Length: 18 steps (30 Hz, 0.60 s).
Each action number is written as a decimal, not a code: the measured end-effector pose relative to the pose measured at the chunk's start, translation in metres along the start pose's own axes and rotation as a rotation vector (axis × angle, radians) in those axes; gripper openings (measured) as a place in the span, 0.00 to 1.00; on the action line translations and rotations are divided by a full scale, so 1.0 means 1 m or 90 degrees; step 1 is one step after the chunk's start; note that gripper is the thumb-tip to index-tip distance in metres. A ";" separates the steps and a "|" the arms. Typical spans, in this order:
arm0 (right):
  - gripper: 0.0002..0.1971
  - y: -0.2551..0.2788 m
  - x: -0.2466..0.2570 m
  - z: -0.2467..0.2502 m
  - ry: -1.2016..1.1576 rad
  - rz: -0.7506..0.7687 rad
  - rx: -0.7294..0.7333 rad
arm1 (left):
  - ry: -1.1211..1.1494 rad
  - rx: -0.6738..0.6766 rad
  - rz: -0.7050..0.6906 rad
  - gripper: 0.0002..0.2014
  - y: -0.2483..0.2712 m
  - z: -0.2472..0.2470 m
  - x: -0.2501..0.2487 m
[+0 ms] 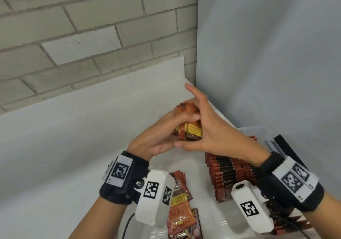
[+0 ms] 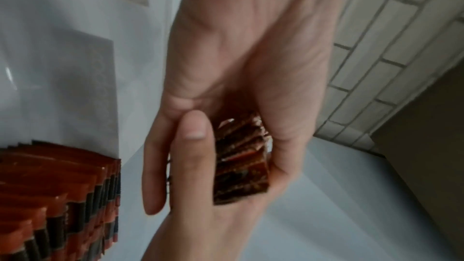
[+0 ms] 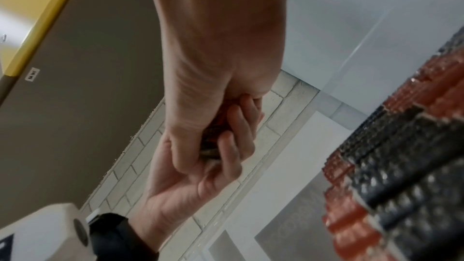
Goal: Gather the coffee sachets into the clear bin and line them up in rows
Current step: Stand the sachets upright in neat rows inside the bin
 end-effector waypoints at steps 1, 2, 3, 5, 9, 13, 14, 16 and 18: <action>0.59 0.000 0.000 0.002 -0.010 -0.004 0.000 | 0.026 -0.003 -0.008 0.17 0.000 0.003 -0.001; 0.56 -0.001 0.000 0.006 -0.039 -0.013 -0.008 | 0.055 -0.006 -0.016 0.15 0.001 0.004 -0.003; 0.52 -0.001 0.000 0.012 -0.078 -0.024 -0.025 | 0.078 -0.009 -0.029 0.16 0.000 0.006 -0.004; 0.40 -0.003 -0.003 0.028 -0.131 -0.064 -0.081 | 0.096 -0.020 -0.055 0.20 0.000 0.008 -0.008; 0.27 0.000 -0.020 0.047 -0.152 -0.178 -0.144 | 0.117 -0.032 -0.095 0.24 -0.002 0.010 -0.012; 0.15 0.001 -0.023 0.048 -0.205 -0.183 -0.174 | 0.150 -0.051 -0.100 0.17 -0.004 0.012 -0.011; 0.13 0.002 -0.022 0.051 -0.223 -0.172 -0.192 | 0.150 -0.058 -0.088 0.17 -0.005 0.013 -0.010; 0.07 0.003 -0.015 0.058 -0.264 -0.137 -0.235 | 0.143 -0.067 -0.070 0.21 -0.005 0.014 -0.008; 0.05 0.004 -0.007 0.065 -0.306 -0.092 -0.256 | 0.147 -0.058 -0.061 0.25 -0.006 0.013 -0.007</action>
Point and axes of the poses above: each hand's wrist, its own y-axis away from the middle knuckle, its own z-axis out of the back of the hand, x = y × z, the point moved 8 cm from there along -y, towards the middle knuckle, and after that the axes turned 1 degree about -z, right-handed, at the moved point
